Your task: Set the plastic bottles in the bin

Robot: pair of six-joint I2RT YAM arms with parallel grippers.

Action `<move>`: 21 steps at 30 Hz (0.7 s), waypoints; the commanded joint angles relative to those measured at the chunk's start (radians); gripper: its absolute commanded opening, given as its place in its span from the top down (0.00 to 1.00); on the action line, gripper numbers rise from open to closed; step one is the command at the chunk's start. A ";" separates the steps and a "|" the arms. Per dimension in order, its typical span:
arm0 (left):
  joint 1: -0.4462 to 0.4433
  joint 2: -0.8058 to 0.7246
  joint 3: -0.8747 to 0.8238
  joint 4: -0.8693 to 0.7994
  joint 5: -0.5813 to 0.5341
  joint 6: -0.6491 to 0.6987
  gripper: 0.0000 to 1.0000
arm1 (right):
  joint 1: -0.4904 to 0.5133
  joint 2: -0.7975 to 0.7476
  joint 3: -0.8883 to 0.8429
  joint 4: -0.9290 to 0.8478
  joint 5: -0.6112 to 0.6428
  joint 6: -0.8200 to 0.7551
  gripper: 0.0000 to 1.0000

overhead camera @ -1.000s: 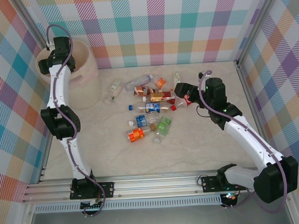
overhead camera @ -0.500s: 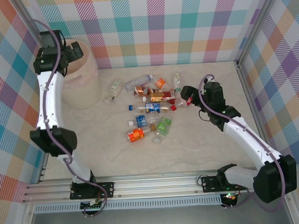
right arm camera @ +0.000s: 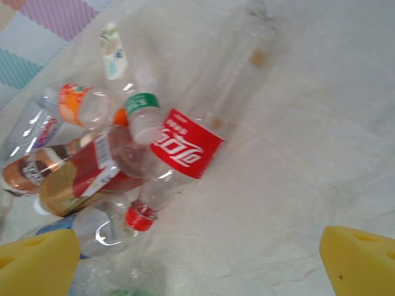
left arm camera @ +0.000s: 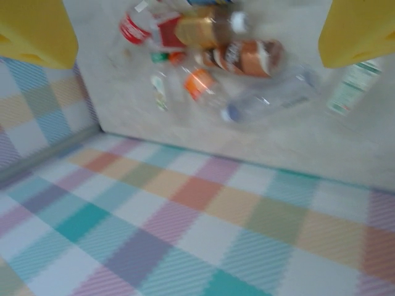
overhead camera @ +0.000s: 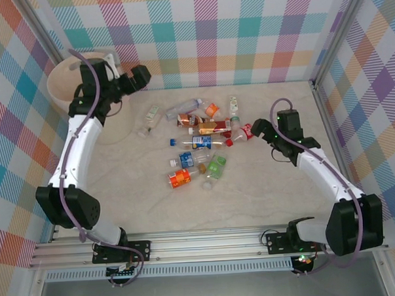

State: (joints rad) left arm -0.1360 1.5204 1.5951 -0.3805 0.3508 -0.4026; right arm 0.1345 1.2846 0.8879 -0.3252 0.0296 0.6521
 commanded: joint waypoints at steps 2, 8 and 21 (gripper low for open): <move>-0.047 -0.115 -0.130 0.146 0.098 -0.080 0.00 | -0.042 0.088 0.020 -0.106 -0.073 -0.050 0.01; -0.094 -0.210 -0.292 0.179 0.086 -0.123 0.00 | -0.048 0.219 0.104 -0.098 -0.182 -0.036 0.04; -0.102 -0.315 -0.470 0.080 -0.030 -0.119 0.00 | -0.101 0.517 0.366 -0.001 -0.006 0.195 0.04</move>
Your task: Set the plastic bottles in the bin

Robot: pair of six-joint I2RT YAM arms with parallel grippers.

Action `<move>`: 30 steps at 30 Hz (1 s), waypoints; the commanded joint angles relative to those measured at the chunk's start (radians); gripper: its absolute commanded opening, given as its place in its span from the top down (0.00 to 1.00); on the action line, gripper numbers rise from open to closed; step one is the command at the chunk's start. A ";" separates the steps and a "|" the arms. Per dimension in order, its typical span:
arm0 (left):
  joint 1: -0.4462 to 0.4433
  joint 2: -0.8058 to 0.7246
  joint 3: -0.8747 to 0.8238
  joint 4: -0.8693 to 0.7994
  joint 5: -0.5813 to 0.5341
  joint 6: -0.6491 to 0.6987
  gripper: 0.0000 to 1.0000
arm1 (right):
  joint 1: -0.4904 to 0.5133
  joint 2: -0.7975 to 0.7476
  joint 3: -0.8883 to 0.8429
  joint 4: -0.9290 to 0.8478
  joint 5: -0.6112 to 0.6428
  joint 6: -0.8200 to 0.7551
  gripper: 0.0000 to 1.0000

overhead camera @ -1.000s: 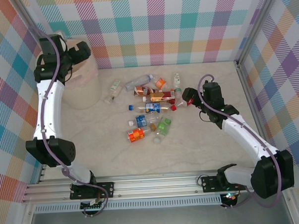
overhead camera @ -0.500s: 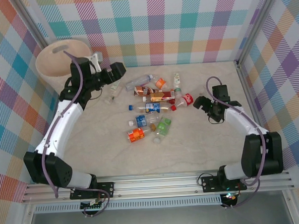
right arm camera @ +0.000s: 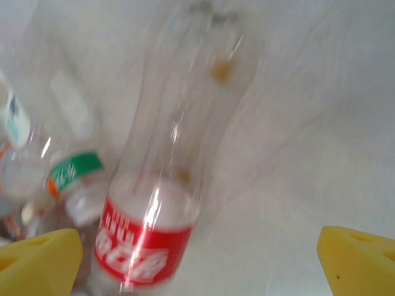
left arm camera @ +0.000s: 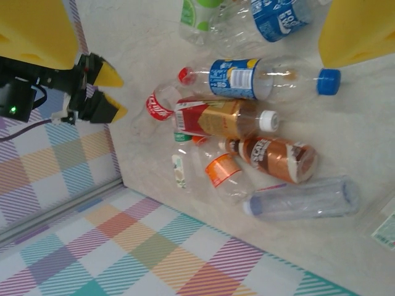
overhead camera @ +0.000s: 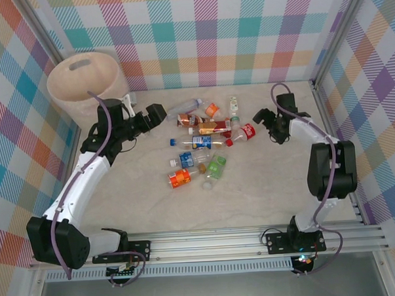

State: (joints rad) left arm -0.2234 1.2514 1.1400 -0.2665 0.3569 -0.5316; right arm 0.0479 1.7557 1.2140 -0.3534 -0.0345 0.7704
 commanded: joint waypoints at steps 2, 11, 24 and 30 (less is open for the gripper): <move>-0.014 -0.056 -0.022 -0.052 -0.061 0.022 0.00 | -0.015 0.088 0.075 0.041 0.066 0.088 0.09; -0.014 -0.029 -0.022 -0.084 -0.073 0.047 0.00 | -0.015 0.275 0.268 -0.018 0.025 0.089 0.10; -0.014 -0.003 -0.028 -0.081 -0.023 0.065 0.00 | -0.013 0.377 0.318 -0.013 0.027 0.081 0.26; -0.014 0.003 -0.036 -0.079 -0.003 0.054 0.00 | -0.013 0.313 0.219 0.066 0.047 0.032 0.40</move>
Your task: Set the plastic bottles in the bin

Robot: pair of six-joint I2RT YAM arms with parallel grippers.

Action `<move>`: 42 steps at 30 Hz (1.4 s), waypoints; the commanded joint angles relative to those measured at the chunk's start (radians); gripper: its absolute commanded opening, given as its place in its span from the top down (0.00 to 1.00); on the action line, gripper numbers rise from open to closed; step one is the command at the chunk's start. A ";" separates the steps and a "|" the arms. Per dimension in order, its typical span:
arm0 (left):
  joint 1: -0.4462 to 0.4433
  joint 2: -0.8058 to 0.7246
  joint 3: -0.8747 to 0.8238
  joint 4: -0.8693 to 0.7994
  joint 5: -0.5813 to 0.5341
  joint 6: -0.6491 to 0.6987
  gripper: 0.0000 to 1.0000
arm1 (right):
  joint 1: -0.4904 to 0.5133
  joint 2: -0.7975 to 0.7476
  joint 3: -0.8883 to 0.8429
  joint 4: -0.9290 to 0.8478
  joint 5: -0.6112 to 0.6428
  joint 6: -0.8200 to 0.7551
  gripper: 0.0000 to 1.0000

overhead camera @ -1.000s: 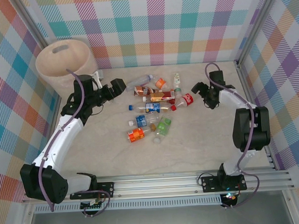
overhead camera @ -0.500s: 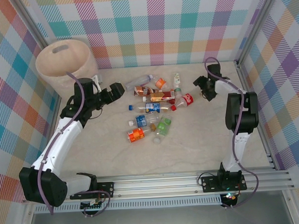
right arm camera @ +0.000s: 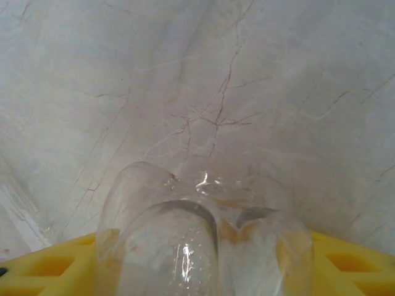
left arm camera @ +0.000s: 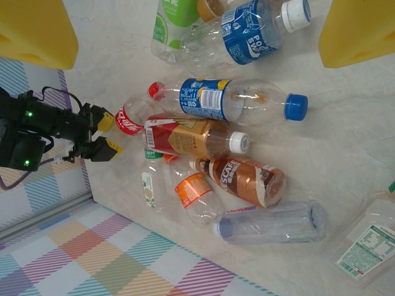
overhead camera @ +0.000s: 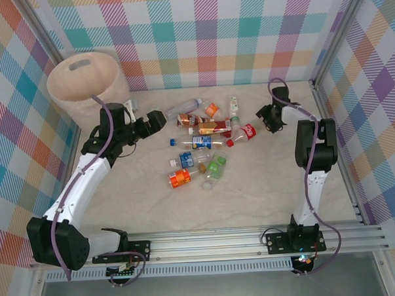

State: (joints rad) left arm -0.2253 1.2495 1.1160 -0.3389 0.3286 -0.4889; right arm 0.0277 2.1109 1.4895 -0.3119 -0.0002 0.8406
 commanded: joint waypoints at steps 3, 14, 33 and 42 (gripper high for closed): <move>-0.013 0.020 -0.008 -0.018 0.029 0.004 0.00 | 0.007 -0.095 -0.114 0.064 0.025 -0.090 0.45; -0.106 0.142 0.033 0.044 0.147 0.012 0.00 | 0.009 -0.379 -0.329 0.239 -0.014 -0.150 0.54; -0.418 0.387 0.221 -0.023 0.198 0.260 0.00 | 0.270 -0.731 -0.483 0.199 -0.142 -0.091 0.55; -0.473 0.466 0.256 0.011 0.240 0.243 0.00 | 0.342 -0.733 -0.480 0.232 -0.130 -0.021 0.55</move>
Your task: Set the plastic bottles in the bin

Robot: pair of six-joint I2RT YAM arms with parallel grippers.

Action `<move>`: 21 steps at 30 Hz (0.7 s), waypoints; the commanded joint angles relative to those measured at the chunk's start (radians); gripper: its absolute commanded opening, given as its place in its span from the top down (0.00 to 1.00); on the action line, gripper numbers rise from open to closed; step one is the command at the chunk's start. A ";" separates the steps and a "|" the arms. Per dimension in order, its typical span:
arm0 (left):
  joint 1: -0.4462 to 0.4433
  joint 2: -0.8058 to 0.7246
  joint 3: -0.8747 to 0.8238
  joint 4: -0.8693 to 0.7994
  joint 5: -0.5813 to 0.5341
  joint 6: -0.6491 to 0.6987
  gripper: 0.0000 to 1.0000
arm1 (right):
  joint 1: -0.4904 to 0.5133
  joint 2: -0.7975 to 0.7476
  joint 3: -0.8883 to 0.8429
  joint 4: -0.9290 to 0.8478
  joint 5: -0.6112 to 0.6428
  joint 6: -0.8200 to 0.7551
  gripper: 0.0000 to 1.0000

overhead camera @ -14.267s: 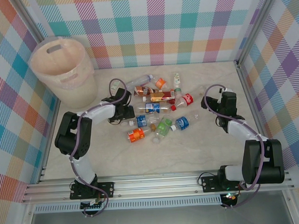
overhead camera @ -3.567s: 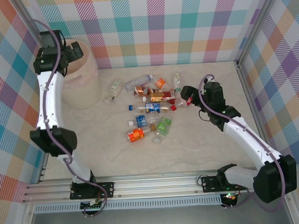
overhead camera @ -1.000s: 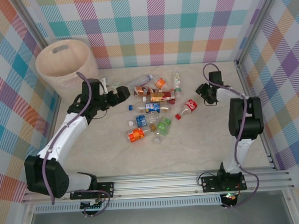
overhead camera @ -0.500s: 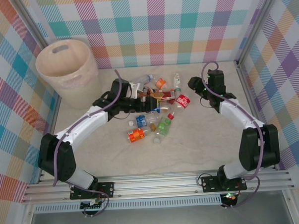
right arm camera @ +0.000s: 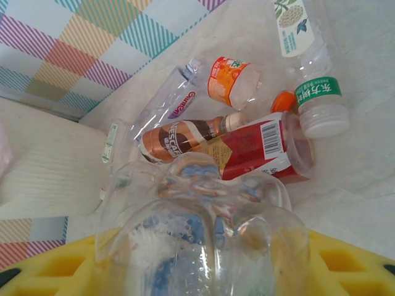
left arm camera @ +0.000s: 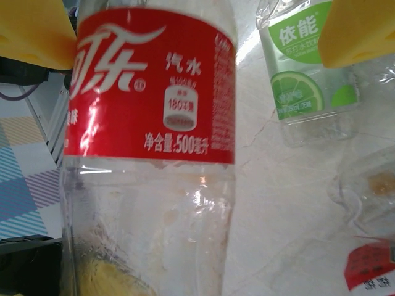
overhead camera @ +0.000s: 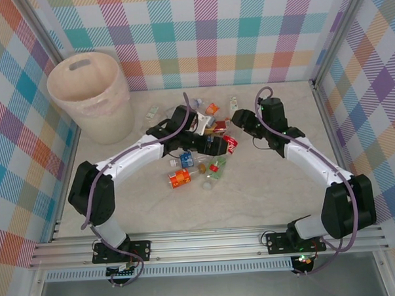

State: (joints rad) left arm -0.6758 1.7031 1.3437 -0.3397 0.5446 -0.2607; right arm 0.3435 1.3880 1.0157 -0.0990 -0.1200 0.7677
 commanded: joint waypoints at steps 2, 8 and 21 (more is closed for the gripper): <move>-0.025 0.023 0.031 0.035 0.030 -0.003 0.00 | 0.039 0.001 -0.005 0.021 -0.007 0.055 0.54; -0.030 0.080 0.057 0.028 0.028 -0.010 0.04 | 0.047 0.028 0.012 0.030 -0.018 0.090 0.54; -0.028 0.078 0.036 0.107 0.055 -0.028 0.35 | 0.046 0.040 0.044 0.053 -0.044 0.110 0.51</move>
State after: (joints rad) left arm -0.6941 1.7889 1.3716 -0.2813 0.6052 -0.2806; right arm 0.3859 1.4410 1.0351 -0.0982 -0.1360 0.8349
